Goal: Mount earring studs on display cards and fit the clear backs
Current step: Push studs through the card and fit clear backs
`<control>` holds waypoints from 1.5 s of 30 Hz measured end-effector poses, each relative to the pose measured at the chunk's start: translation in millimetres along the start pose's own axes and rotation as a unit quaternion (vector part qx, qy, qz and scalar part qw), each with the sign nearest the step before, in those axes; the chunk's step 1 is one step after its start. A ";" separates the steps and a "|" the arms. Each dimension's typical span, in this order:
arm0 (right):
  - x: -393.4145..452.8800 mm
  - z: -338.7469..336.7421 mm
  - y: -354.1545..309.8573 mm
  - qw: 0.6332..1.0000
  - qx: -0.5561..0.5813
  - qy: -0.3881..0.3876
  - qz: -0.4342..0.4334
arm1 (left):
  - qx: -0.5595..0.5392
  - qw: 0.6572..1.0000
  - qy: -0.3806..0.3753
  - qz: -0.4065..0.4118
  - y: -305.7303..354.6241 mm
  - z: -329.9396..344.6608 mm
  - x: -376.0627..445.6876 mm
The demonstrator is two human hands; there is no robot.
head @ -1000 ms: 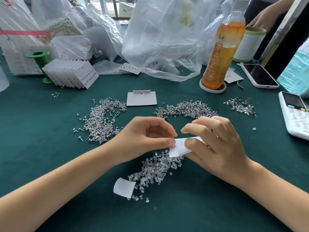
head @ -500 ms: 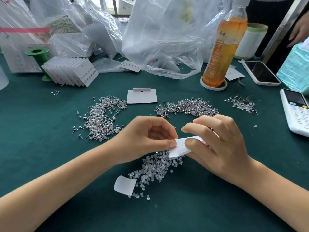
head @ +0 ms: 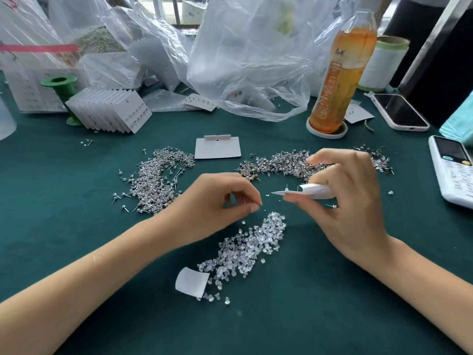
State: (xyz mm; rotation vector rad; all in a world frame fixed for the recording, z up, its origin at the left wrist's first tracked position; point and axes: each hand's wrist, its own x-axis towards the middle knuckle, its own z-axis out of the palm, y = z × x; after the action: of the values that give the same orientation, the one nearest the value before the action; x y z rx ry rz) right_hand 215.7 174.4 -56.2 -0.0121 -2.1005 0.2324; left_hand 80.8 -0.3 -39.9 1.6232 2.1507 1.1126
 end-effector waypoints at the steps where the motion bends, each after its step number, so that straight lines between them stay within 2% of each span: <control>1: 0.3 0.5 0.0 1.000 0.002 0.001 0.006 | 0.005 1.000 -0.023 0.002 -0.7 -0.8 -0.2; 6: -0.8 2.3 1.0 1.000 0.009 -0.003 0.012 | 0.009 0.996 -0.085 -0.001 -0.2 -3.1 -0.7; 16: -2.6 5.8 3.3 0.999 0.024 -0.032 -0.016 | 0.041 0.991 -0.127 0.007 2.2 -7.1 -1.1; 20: -1.9 4.5 1.7 0.998 0.024 -0.039 -0.039 | 0.037 0.992 -0.120 0.010 2.1 -4.8 -2.4; 24: -3.2 2.9 -1.4 0.994 0.009 -0.039 -0.101 | -0.037 0.998 -0.052 -0.028 1.0 -4.7 -0.4; 31: -4.8 0.4 -5.0 0.980 -0.017 -0.040 -0.194 | -0.229 0.970 -0.025 -0.079 9.6 -2.6 2.2; 39: -4.3 1.7 -9.3 0.977 -0.012 -0.052 -0.208 | -0.335 0.936 0.006 -0.108 20.7 9.6 -0.7; 45: -2.7 1.5 -10.1 0.978 -0.006 -0.054 -0.200 | -0.362 0.924 0.003 -0.125 24.3 13.6 -2.0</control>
State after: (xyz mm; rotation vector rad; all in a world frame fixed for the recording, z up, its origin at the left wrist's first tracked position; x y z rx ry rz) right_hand 216.8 164.0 -57.5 0.4219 -2.1600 -0.0235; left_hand 107.2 6.3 -33.2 0.9785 1.5780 1.5631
